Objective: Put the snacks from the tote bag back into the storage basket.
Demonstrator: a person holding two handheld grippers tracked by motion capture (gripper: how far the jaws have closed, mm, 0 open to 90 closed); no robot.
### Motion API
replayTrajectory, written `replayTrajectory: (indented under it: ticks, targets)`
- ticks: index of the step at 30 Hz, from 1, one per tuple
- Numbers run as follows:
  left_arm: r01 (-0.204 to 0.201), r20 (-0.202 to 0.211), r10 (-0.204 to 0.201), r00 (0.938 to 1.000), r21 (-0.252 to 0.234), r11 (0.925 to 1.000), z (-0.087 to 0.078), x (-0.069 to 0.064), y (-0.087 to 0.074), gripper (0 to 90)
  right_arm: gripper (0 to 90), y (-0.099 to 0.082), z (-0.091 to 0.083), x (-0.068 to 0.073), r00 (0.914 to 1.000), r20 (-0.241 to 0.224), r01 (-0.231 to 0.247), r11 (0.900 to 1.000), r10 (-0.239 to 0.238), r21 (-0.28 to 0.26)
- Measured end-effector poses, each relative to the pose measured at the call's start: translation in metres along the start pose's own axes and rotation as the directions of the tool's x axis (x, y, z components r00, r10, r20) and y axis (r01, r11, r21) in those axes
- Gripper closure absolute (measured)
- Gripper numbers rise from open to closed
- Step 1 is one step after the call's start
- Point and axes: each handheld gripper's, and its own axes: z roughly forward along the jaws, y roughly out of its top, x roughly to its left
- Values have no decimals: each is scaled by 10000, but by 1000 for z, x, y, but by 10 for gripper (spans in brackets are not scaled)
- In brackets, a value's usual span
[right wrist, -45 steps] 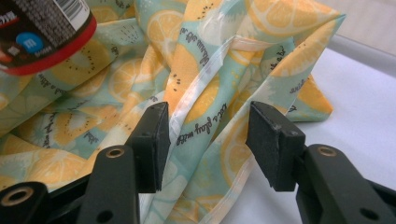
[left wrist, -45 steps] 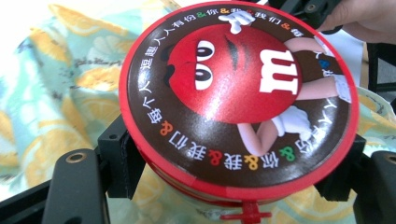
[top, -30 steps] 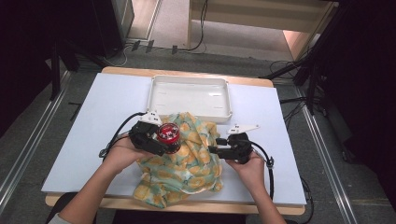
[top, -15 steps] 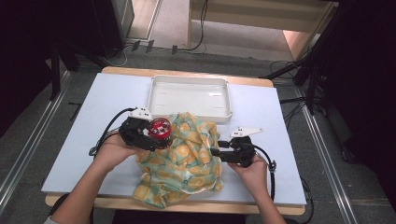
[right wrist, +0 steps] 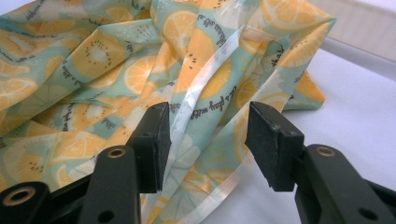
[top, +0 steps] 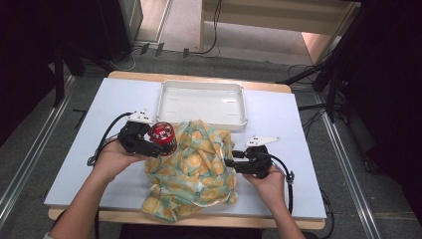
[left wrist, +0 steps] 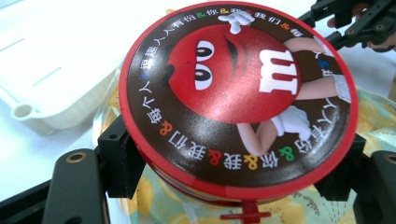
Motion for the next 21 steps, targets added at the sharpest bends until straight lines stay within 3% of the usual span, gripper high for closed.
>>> replayTrajectory:
  ticks: [3, 8, 13, 16, 21]
  targets:
    - [157, 53, -156, 9999, -54, 9999, -3, 5, -1, 254, 505, -1, 1, 1, 10000, 52, 41, 9999, -42, 119]
    - [160, -298, -167, 9994, -234, 9996, -10, 10, 1, 254, 506, 0, 1, 1, 9999, 98, 82, 9999, -81, -76]
    - [402, -481, -412, 9980, -213, 9990, -7, 22, 3, 255, 507, 2, 3, 2, 9997, 157, 196, 9997, -194, -139]
    - [250, -576, -254, 9980, -92, 9996, -5, 26, 5, 254, 511, 3, 3, 2, 9993, 216, 300, 9992, -295, -246]
    - [318, -645, -317, 9974, 9, 9995, -2, 35, 11, 255, 511, 4, 5, 2, 9997, 159, 208, 9992, -202, -331]
